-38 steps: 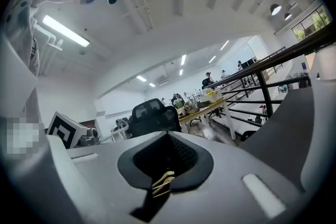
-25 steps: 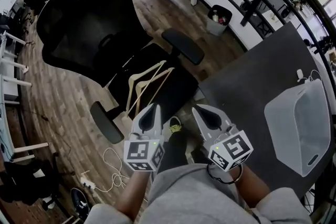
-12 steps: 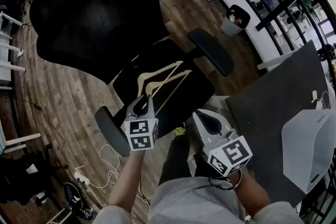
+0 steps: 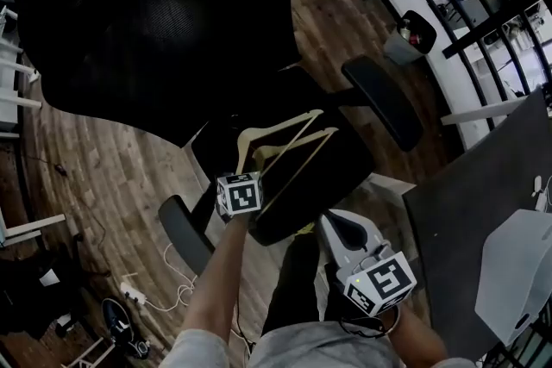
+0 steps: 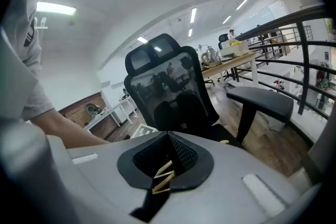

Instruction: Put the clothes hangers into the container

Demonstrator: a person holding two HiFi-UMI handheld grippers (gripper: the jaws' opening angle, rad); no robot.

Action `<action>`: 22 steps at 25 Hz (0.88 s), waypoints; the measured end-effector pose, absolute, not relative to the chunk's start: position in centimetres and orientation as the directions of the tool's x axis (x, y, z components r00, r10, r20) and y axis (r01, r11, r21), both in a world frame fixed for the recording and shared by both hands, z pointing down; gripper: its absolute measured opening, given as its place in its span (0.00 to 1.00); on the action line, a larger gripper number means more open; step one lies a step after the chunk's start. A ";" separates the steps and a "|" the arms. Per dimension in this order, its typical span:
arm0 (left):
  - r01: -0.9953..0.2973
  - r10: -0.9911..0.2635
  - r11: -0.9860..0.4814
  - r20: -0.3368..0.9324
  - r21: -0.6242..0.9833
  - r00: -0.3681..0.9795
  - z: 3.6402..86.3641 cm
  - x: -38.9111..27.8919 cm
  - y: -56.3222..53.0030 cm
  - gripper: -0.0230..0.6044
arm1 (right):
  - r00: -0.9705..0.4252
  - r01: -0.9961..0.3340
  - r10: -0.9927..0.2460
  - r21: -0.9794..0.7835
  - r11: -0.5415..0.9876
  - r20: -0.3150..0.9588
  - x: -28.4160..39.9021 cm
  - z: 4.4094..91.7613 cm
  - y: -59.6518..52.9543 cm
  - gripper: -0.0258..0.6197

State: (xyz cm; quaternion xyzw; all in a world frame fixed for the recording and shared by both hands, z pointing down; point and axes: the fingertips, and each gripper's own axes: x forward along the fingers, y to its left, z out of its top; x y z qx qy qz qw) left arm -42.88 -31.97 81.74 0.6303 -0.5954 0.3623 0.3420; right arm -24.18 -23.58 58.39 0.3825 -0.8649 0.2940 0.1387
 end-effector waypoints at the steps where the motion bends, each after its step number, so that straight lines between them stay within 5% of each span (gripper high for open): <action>1: -0.998 -0.476 -0.069 0.879 -0.009 0.025 83.3 -43.3 -31.9 0.37 | -0.669 -0.743 -0.570 -0.408 0.531 0.477 -24.3 59.1 -23.4 0.04; 22: -0.984 -0.275 -0.153 0.961 -0.086 -0.041 96.1 -45.9 -30.0 0.33 | -0.613 -0.790 -0.534 -0.434 0.434 0.582 -21.7 65.5 -23.6 0.04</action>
